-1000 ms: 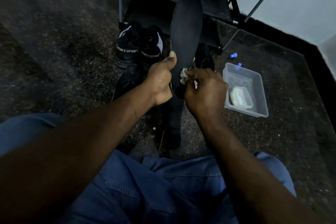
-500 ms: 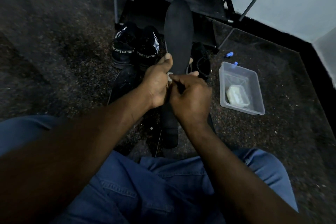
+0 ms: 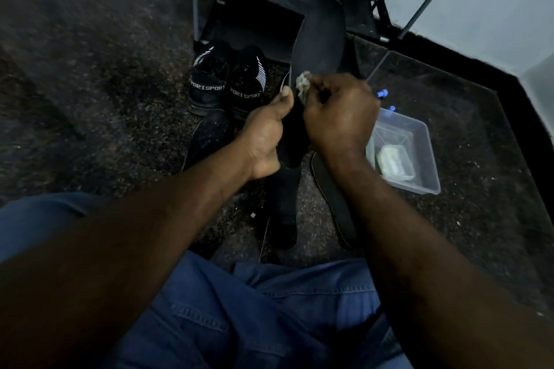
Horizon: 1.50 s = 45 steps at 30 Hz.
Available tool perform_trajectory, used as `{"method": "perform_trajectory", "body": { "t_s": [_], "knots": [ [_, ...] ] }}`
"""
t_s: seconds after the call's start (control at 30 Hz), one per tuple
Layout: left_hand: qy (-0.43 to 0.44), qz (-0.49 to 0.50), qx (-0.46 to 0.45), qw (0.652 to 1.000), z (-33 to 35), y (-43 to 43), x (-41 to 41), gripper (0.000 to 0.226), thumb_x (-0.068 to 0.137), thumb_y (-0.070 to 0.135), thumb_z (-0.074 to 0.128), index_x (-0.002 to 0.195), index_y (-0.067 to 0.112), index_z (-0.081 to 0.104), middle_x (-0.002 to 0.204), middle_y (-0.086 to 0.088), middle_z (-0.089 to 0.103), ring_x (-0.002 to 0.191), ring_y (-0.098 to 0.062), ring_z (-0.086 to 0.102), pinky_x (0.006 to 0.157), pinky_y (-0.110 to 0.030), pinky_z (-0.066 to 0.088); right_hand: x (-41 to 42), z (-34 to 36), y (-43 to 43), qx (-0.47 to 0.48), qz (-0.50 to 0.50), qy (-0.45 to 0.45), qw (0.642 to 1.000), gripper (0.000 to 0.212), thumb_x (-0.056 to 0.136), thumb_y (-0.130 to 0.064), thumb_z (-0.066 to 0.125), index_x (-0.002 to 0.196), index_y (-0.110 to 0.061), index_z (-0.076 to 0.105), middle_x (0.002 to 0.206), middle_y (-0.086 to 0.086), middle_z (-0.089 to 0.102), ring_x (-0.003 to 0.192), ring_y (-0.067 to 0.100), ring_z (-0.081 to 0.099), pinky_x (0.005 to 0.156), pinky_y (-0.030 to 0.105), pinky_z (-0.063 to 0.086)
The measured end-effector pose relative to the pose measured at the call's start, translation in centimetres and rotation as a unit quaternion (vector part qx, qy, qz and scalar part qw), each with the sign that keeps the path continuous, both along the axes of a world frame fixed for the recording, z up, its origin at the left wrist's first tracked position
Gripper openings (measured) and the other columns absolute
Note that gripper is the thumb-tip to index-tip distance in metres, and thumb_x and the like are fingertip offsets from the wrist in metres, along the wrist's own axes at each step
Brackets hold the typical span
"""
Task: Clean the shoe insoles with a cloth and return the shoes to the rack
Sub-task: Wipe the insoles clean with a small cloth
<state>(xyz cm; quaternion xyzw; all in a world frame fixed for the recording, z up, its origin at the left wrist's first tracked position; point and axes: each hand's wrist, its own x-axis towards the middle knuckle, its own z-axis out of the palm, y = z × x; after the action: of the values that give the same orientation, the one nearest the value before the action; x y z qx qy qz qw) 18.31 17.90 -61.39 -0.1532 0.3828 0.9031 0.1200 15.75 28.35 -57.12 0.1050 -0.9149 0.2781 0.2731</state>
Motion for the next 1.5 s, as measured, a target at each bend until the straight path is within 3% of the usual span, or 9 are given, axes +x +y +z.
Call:
{"method": "perform_trajectory", "body": {
  "t_s": [0.1,0.2,0.43,0.6,0.87,1.1,1.27,1.37,1.5],
  "knots": [
    [0.013,-0.019,-0.015,1.000,-0.3,0.9,0.2,0.046,0.104,0.048,0.052,0.147,0.031,0.053,0.136,-0.007,0.068,0.119,-0.031,0.068,0.100,-0.056,0.054,-2.3,1.8,0.4,-0.007,-0.030,0.020,0.999,0.019,0.087,-0.037,0.066,0.094,-0.027,0.080,0.088,-0.005,0.076,0.084,0.025,0.069,0.078,0.045,0.056],
    [0.020,-0.023,-0.030,0.999,-0.3,1.2,0.0,0.051,0.102,0.049,0.056,0.150,0.032,0.050,0.142,-0.004,0.064,0.128,-0.029,0.063,0.109,-0.056,0.048,-3.0,2.6,1.0,-0.015,-0.021,0.007,1.000,0.019,0.084,-0.032,0.066,0.098,-0.029,0.080,0.091,-0.006,0.076,0.088,0.025,0.070,0.080,0.044,0.056],
    [0.011,-0.019,-0.006,1.000,0.2,0.5,0.2,0.044,0.106,0.047,0.049,0.145,0.029,0.057,0.133,-0.006,0.069,0.111,-0.023,0.070,0.079,-0.036,0.060,1.4,-0.5,2.6,0.085,0.058,-0.005,0.995,0.029,0.084,-0.034,0.057,0.102,-0.029,0.079,0.097,-0.003,0.075,0.091,0.031,0.065,0.080,0.048,0.052],
    [0.013,-0.048,-0.013,0.999,-0.6,1.0,0.3,0.041,0.106,0.049,0.047,0.136,0.024,0.060,0.128,-0.011,0.071,0.099,-0.032,0.071,0.097,-0.057,0.054,-1.8,1.2,4.8,0.057,-0.026,0.001,0.998,0.030,0.083,-0.030,0.060,0.105,-0.029,0.080,0.101,-0.003,0.078,0.094,0.030,0.070,0.088,0.048,0.056],
    [-0.003,-0.005,0.014,1.000,-0.5,0.8,-0.2,0.043,0.107,0.047,0.047,0.144,0.027,0.058,0.133,-0.007,0.070,0.116,-0.026,0.069,0.086,-0.041,0.060,2.4,-2.0,4.4,0.085,0.049,-0.061,0.993,0.035,0.083,-0.032,0.054,0.108,-0.031,0.078,0.102,-0.002,0.073,0.097,0.029,0.065,0.082,0.050,0.052],
    [-0.018,0.039,0.083,0.996,-0.9,0.8,-0.4,0.035,0.109,0.042,0.043,0.133,0.020,0.055,0.127,-0.018,0.070,0.115,-0.043,0.068,0.097,-0.055,0.055,8.1,-5.6,2.7,-0.050,0.104,-0.096,0.989,0.023,0.087,-0.021,0.063,0.102,-0.024,0.080,0.097,-0.003,0.075,0.094,0.022,0.069,0.082,0.044,0.056],
    [-0.011,0.071,-0.008,0.997,-1.6,-0.2,-1.1,0.027,0.111,0.036,0.041,0.123,0.022,0.061,0.112,-0.014,0.076,0.104,-0.039,0.073,0.084,-0.050,0.063,8.1,-5.3,4.0,-0.395,0.130,-0.307,0.856,0.019,0.090,0.001,0.070,0.103,-0.009,0.079,0.090,-0.004,0.080,0.083,0.005,0.071,0.079,0.020,0.055],
    [-0.032,0.083,-0.127,0.988,-3.1,-1.1,-1.4,0.022,0.111,0.028,0.046,0.119,0.022,0.065,0.118,-0.005,0.074,0.106,-0.026,0.070,0.089,-0.042,0.059,8.1,-6.8,5.3,-0.429,0.081,-0.327,0.838,0.021,0.093,0.009,0.064,0.111,0.005,0.073,0.072,-0.011,0.072,0.060,-0.006,0.060,0.060,0.008,0.045],
    [-0.062,0.050,-0.214,0.973,-4.9,-1.6,-0.7,0.020,0.109,0.013,0.047,0.110,0.016,0.066,0.104,-0.006,0.073,0.100,-0.025,0.069,0.084,-0.040,0.061,8.5,-9.9,6.6,-0.465,0.025,-0.389,0.795,0.024,0.094,0.007,0.062,0.117,0.007,0.071,0.078,-0.001,0.071,0.056,-0.005,0.060,0.052,0.009,0.044]
  ]
}}
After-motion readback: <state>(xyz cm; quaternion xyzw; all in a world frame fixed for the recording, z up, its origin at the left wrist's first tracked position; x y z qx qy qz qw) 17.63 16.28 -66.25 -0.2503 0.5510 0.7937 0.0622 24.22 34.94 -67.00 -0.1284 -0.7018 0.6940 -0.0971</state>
